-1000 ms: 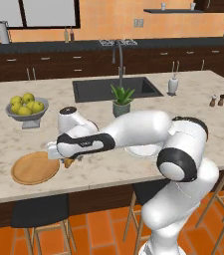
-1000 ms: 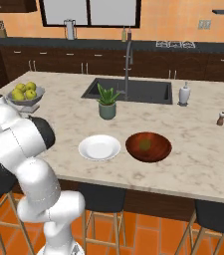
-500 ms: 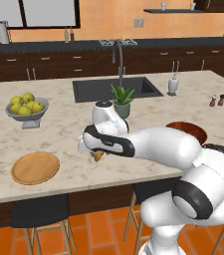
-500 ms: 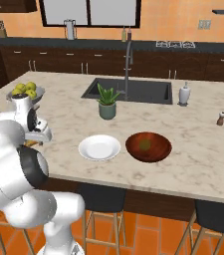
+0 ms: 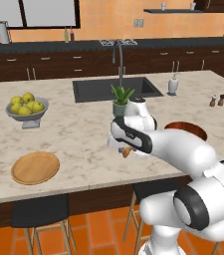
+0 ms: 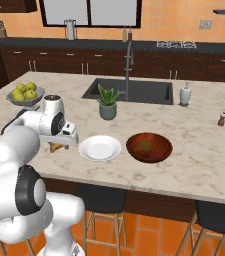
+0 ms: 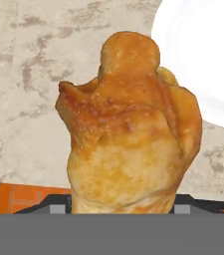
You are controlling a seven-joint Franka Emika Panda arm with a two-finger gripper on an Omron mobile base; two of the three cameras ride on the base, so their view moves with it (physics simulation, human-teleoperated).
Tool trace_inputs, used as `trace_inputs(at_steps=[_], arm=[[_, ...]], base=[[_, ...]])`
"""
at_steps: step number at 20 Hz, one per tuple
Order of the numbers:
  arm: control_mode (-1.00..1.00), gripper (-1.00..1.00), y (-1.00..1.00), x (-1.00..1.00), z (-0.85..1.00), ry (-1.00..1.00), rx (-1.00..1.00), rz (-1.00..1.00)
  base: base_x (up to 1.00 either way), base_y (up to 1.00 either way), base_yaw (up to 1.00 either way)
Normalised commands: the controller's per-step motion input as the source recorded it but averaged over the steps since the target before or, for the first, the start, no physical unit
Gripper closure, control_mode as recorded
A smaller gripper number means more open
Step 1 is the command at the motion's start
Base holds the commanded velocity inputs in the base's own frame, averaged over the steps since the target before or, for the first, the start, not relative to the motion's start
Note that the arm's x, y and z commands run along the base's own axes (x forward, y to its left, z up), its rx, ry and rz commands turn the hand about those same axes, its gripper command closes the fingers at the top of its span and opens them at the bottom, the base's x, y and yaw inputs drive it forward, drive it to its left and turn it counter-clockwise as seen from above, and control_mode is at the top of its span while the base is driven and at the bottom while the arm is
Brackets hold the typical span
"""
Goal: Pick the chicken drumstick and avocado from their plates and place them in the bowl. Then put the bowl in the fridge.
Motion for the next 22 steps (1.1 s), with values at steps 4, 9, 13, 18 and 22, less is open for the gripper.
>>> trace_inputs(at_steps=[4, 9, 13, 18, 22], arm=[[-1.00, 1.00, -1.00, 0.39, 0.13, 0.09, 0.00, 0.00], [-1.00, 1.00, -1.00, 0.48, 0.03, 0.09, -0.04, 0.00], [-1.00, 1.00, -1.00, 0.51, 0.00, 0.16, 0.00, 0.00], [-1.00, 1.00, -1.00, 0.62, 0.00, 0.16, 0.00, -0.04], [-1.00, 1.00, -1.00, 0.49, 0.00, 0.06, 0.00, -0.09]], base=[[0.00, 0.00, 0.00], [0.00, 0.00, 0.00], [0.00, 0.00, 0.00], [0.00, 0.00, 0.00], [0.00, 0.00, 0.00]])
